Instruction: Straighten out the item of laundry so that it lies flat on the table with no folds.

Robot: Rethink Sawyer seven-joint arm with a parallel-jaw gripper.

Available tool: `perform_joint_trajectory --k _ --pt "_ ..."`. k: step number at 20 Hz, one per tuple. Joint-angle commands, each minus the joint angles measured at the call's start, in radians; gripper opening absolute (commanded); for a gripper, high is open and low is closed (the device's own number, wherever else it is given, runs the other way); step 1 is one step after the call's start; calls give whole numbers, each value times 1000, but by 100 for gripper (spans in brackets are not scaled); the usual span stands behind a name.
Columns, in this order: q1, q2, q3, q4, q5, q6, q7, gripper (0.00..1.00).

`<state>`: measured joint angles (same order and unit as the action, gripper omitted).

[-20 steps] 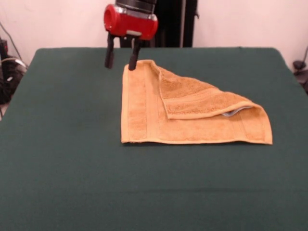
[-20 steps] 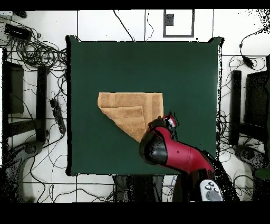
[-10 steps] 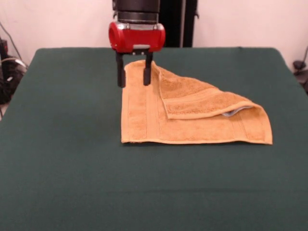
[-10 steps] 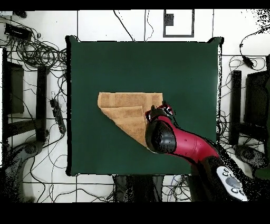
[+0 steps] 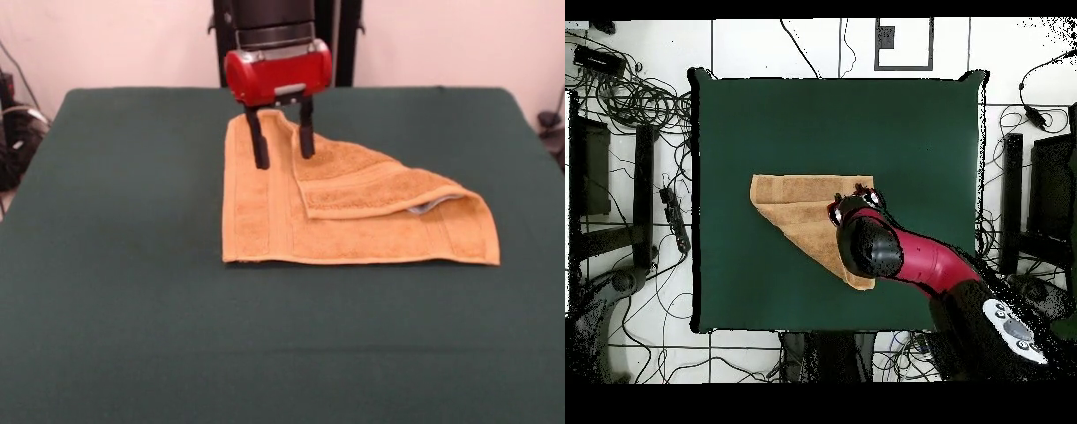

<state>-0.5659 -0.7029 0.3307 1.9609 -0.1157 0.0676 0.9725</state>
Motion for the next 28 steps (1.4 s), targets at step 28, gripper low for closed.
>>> perform_joint_trajectory --k 28 --pt "257 198 -148 -231 -110 211 135 100"
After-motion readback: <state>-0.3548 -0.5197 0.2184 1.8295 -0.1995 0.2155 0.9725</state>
